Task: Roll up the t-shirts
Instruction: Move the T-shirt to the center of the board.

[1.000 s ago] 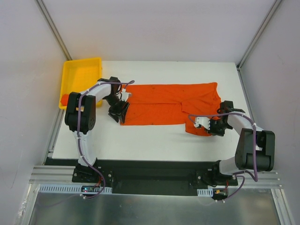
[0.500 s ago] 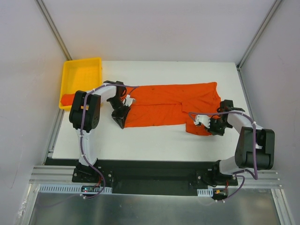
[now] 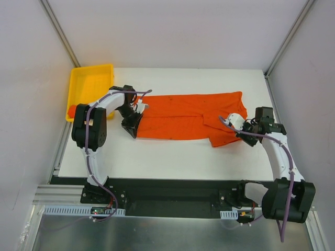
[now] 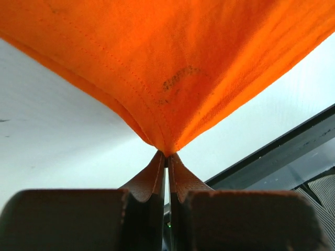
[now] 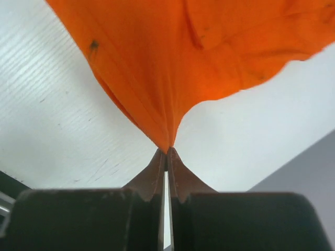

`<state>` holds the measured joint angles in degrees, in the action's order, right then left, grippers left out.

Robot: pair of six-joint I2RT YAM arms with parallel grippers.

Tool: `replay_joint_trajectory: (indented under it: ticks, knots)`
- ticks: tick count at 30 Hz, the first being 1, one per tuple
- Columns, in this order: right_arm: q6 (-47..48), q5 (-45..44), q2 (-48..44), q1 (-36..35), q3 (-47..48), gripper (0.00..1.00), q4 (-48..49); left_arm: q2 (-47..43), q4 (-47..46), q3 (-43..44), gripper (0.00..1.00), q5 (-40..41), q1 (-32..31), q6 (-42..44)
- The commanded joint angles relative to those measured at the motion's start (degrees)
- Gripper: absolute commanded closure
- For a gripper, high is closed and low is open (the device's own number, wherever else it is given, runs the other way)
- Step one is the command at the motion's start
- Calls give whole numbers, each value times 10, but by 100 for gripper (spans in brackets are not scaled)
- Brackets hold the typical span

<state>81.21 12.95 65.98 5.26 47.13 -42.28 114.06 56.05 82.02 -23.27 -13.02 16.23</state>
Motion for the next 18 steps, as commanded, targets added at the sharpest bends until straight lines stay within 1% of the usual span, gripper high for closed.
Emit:
replay_joint_trajectory:
  ticks: [1,3,5,8,9,11,12,16,18]
  knots:
    - [-107,-13,-17,4,58,99,-23,-32,18,27,100,12,9,19]
    - [-138,-16,-3,6,81,99,-6,-28,17,41,100,12,15,21]
    - [-149,-18,9,7,98,99,6,-20,17,52,100,12,19,21]
    - [-163,-26,52,9,146,99,28,-9,18,79,100,14,26,24]
    - [-168,-26,79,10,177,99,29,-6,17,95,100,15,27,25]
    - [-175,-31,113,12,210,99,28,6,18,112,100,16,28,27]
    - [-178,-31,144,13,229,99,28,12,19,130,100,14,28,28]
    - [-185,-28,210,12,320,99,30,47,22,176,100,16,28,33]
    - [-187,-30,237,13,344,99,32,67,28,208,100,18,29,35]
